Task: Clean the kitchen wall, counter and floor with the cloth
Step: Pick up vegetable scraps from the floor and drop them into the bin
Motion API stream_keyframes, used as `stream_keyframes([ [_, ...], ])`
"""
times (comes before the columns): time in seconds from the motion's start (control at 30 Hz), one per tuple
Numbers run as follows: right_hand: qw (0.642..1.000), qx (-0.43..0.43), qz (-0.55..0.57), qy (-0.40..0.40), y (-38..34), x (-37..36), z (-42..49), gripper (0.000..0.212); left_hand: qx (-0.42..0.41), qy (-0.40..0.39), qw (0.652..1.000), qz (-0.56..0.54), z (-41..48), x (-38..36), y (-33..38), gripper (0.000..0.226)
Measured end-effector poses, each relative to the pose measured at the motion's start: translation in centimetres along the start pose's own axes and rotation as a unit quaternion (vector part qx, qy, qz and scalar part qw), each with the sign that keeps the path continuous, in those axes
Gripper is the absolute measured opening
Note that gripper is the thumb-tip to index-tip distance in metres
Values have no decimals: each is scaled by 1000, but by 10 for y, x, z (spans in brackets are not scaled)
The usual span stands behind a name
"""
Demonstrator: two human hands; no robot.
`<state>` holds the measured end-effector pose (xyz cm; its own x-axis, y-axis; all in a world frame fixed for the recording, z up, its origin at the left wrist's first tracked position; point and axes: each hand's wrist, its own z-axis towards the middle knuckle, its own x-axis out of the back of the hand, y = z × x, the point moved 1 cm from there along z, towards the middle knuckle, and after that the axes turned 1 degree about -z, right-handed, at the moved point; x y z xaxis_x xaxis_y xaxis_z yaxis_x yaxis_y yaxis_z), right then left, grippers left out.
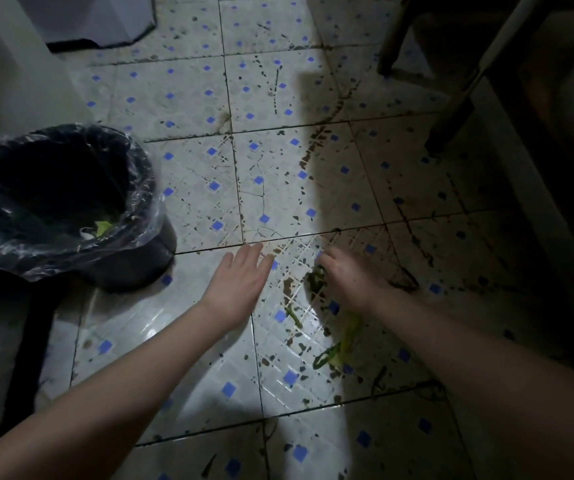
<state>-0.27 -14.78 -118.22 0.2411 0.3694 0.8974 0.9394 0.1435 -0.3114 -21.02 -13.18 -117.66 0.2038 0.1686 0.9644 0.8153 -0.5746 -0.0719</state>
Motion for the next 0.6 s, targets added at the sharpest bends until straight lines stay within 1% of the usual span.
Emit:
stream_keyframes([
  [0.07, 1000, -8, 14, -12, 2, -14, 3, 26, 7, -9, 1000, 13, -3, -12, 3, 60],
  [0.13, 999, -22, 11, -21, 6, -27, 2, 28, 4, -17, 1000, 13, -1, -18, 4, 65],
  [0.23, 999, -2, -49, -12, 14, -44, -2, 51, 13, -22, 1000, 4, 0, -27, 5, 67],
  [0.27, 999, -3, -49, -9, 15, -47, -3, 54, 15, -26, 1000, 1, 0, -30, 6, 67],
  [0.4, 1000, 1, -26, -1, 11, -52, -4, 48, 11, -44, 999, -17, 1, -35, 5, 66],
  [0.53, 1000, 0, -18, 12, 10, -50, -1, 49, 12, -33, 999, -40, 2, -41, 6, 58],
  [0.6, 1000, -8, 1, 12, 8, -48, 4, 40, 9, -28, 998, -51, 3, -43, 8, 55],
])
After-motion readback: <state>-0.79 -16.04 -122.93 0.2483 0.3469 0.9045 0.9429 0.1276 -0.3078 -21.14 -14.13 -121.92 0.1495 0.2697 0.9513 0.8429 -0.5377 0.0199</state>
